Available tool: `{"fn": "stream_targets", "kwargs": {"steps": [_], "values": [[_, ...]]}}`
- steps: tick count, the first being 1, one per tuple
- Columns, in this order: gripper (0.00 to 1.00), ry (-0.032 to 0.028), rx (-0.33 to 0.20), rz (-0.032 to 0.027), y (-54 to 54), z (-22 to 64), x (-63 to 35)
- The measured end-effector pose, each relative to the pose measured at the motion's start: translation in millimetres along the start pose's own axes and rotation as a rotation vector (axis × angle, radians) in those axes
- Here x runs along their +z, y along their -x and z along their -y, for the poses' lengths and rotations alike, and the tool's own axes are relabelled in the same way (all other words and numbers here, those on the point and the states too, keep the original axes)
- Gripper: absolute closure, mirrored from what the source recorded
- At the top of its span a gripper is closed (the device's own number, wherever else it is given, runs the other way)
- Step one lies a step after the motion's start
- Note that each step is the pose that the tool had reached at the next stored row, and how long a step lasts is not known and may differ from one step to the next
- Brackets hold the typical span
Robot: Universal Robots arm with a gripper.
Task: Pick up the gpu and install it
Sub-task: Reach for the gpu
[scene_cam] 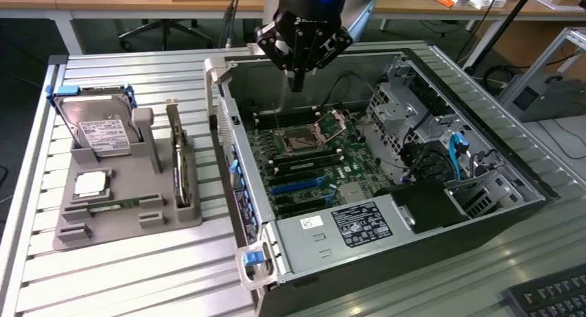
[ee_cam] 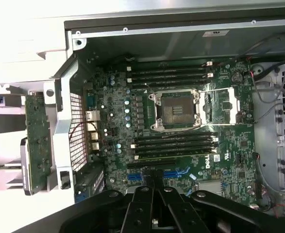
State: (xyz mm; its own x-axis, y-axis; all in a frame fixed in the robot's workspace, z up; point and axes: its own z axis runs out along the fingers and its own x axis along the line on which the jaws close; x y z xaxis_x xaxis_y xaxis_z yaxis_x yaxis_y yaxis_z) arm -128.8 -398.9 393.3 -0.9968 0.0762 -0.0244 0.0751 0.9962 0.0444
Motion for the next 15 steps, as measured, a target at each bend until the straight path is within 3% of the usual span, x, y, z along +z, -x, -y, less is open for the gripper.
{"fn": "stream_targets", "kwargs": {"steps": [15], "values": [[0.9,0.0,0.0,0.0,-7.7,0.6,-0.2]]}}
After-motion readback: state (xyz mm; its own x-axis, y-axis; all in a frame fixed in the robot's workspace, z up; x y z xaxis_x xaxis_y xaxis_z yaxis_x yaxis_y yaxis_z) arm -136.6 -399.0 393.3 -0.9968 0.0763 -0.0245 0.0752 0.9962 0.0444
